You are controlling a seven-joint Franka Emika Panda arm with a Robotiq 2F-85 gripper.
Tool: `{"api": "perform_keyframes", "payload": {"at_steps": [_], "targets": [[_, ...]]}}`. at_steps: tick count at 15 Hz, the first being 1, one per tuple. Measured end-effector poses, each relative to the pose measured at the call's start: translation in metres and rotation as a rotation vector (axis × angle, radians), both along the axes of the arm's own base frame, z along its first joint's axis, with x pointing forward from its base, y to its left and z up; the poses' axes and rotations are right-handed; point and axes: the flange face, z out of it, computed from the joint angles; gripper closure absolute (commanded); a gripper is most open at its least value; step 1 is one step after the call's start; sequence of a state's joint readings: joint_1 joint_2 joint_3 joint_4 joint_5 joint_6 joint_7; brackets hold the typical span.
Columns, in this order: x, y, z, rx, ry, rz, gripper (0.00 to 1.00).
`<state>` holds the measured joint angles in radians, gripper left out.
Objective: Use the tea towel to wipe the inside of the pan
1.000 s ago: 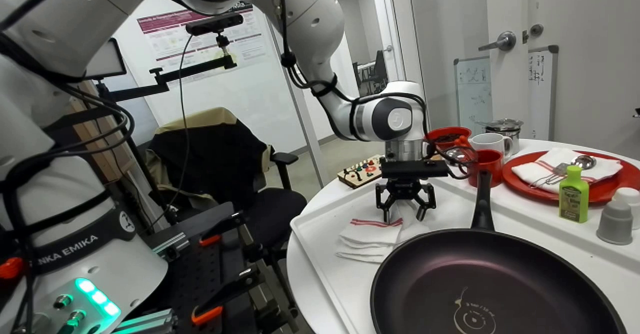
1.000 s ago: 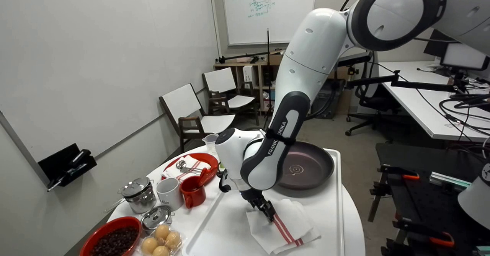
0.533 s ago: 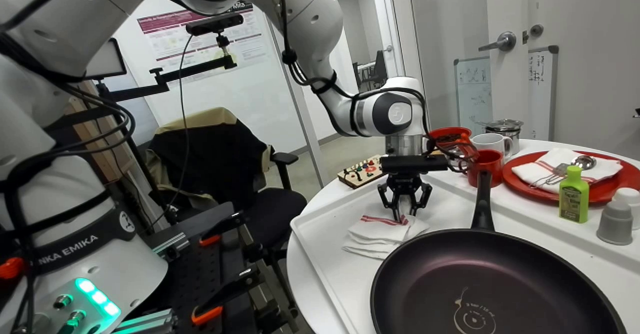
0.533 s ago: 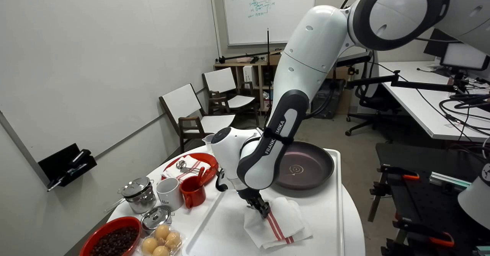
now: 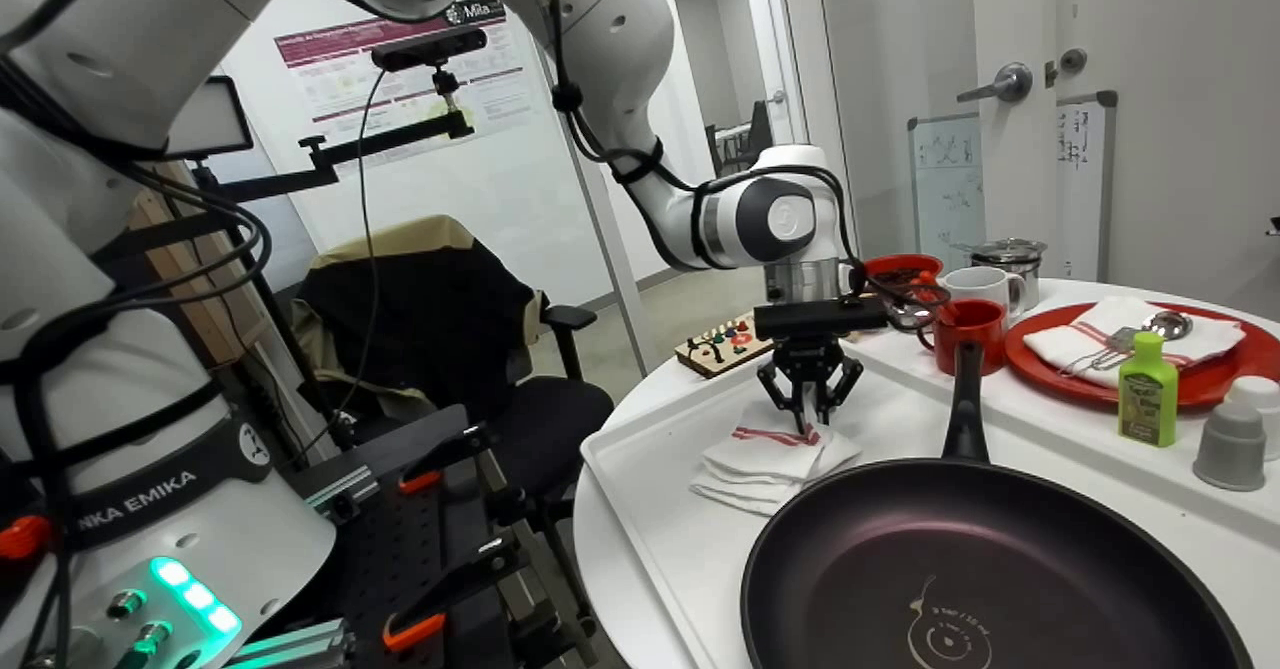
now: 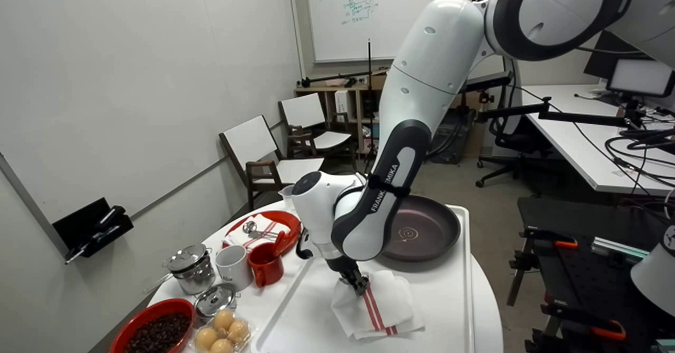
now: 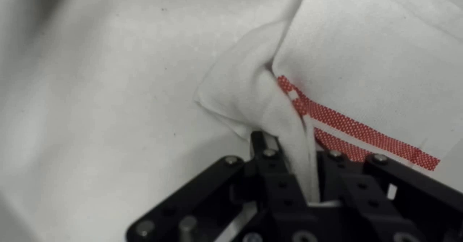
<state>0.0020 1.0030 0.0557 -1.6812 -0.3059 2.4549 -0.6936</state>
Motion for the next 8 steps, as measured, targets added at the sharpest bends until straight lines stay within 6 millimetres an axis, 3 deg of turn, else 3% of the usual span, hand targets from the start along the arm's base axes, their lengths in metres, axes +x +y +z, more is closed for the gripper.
{"api": "perform_keyframes", "payload": {"at_steps": [3, 8], "targets": [[-0.003, -0.005, 0.017, -0.013, -0.041, -0.043, 0.93], [-0.013, -0.021, 0.063, -0.031, -0.103, -0.131, 0.93]]}}
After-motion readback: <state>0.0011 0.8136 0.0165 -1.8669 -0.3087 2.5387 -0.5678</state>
